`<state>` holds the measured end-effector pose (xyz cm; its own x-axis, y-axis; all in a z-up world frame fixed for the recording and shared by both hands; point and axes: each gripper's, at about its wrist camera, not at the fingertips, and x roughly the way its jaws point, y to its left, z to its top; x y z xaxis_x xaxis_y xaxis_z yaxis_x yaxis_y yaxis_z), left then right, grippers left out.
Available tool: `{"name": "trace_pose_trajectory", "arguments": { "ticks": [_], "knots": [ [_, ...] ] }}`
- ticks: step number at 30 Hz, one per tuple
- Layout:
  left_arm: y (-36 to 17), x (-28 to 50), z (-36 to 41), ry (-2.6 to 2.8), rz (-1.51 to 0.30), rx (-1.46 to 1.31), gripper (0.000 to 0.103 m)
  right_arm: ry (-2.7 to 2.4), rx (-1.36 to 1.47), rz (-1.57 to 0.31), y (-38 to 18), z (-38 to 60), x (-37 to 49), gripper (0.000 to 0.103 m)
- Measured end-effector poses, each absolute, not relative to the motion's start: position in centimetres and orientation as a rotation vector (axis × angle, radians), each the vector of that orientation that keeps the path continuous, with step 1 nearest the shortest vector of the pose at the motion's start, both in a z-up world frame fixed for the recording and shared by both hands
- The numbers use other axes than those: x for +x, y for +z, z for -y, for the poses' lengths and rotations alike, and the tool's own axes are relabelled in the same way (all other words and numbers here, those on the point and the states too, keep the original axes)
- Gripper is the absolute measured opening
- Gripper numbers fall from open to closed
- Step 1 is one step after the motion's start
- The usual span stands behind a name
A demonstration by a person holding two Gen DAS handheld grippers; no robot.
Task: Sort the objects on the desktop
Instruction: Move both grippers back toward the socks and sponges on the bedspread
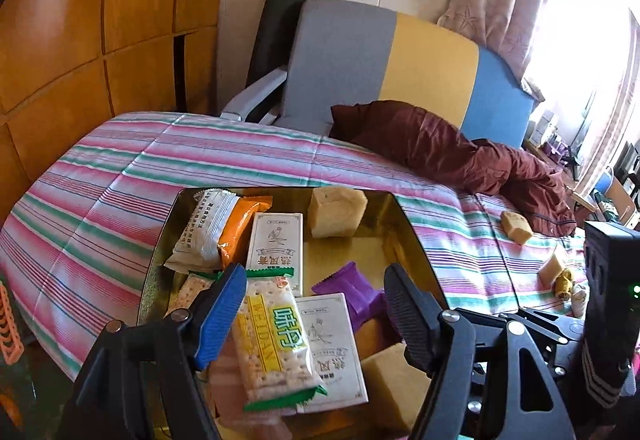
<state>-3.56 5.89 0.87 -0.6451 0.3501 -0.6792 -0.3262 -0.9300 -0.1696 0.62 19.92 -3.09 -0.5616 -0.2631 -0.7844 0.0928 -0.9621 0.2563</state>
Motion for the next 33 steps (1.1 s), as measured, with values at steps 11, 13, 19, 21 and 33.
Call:
{"name": "trace_pose_trajectory", "arguments": {
  "ticks": [11,13,19,21,33],
  "knots": [
    [1.3,-1.9,-7.3,2.525,-0.018,-1.044,0.072,-2.663,1.348,0.305,-2.2,-22.3,2.8,0.066],
    [1.3,-1.7,-7.7,2.517,-0.035,-1.041,0.072,-2.683,1.352,0.313,-1.8,-23.2,3.2,0.068],
    [1.7,-0.8,-9.3,2.482,-0.091,-1.018,0.071,-2.763,1.37,0.355,-0.7,-26.9,4.9,0.073],
    [1.8,-0.6,-10.0,2.453,-0.095,-1.009,0.071,-2.797,1.39,0.377,-0.4,-28.6,5.5,0.075],
    [1.2,0.9,-14.9,2.273,-0.143,-1.027,0.072,-3.01,1.484,0.623,2.0,-41.6,11.2,0.076]
  ]
}}
